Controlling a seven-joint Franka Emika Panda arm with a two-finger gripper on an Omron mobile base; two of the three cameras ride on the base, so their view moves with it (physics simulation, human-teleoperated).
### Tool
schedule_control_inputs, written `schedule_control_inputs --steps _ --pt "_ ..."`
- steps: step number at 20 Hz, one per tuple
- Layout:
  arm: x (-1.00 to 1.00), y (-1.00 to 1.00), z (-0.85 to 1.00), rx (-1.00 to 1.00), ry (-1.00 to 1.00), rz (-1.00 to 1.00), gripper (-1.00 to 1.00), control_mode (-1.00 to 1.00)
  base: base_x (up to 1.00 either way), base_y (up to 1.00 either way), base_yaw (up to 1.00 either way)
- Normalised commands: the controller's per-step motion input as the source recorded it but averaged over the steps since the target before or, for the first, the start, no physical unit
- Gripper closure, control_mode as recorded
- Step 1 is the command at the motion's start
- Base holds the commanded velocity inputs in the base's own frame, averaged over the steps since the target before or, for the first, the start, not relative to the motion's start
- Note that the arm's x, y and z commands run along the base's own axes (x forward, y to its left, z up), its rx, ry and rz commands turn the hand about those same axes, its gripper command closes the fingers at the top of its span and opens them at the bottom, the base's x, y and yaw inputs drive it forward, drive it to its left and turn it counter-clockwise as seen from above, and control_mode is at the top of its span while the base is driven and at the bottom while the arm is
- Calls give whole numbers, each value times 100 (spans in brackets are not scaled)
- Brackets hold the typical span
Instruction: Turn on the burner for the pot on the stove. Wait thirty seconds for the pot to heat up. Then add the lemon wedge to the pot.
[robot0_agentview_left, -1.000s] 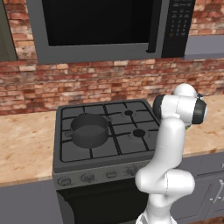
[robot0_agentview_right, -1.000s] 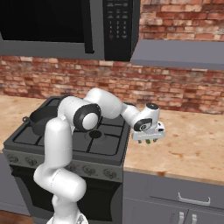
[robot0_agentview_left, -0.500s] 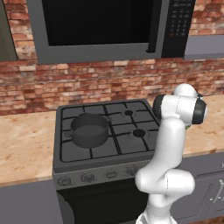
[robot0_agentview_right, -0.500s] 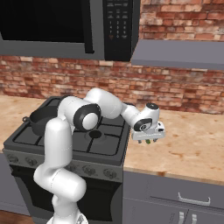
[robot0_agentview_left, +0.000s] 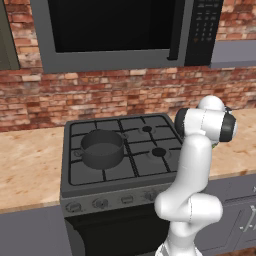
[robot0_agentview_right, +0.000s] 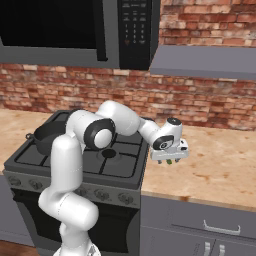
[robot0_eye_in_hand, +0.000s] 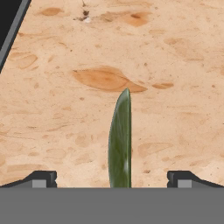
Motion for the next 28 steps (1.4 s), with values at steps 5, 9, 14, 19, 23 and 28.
schedule_control_inputs --steps 5,9,14,19,23,28 --pt "0 0 0 0 0 0 -100 -100 0 0 0" --pt "0 0 0 0 0 0 -100 -100 0 0 0" --pt "0 0 0 0 0 0 -100 -100 0 0 0" --pt "0 0 0 0 0 0 -100 -100 0 0 0" --pt "0 0 0 0 0 0 -100 -100 0 0 0" --pt "0 0 0 0 0 0 -100 -100 0 0 0"
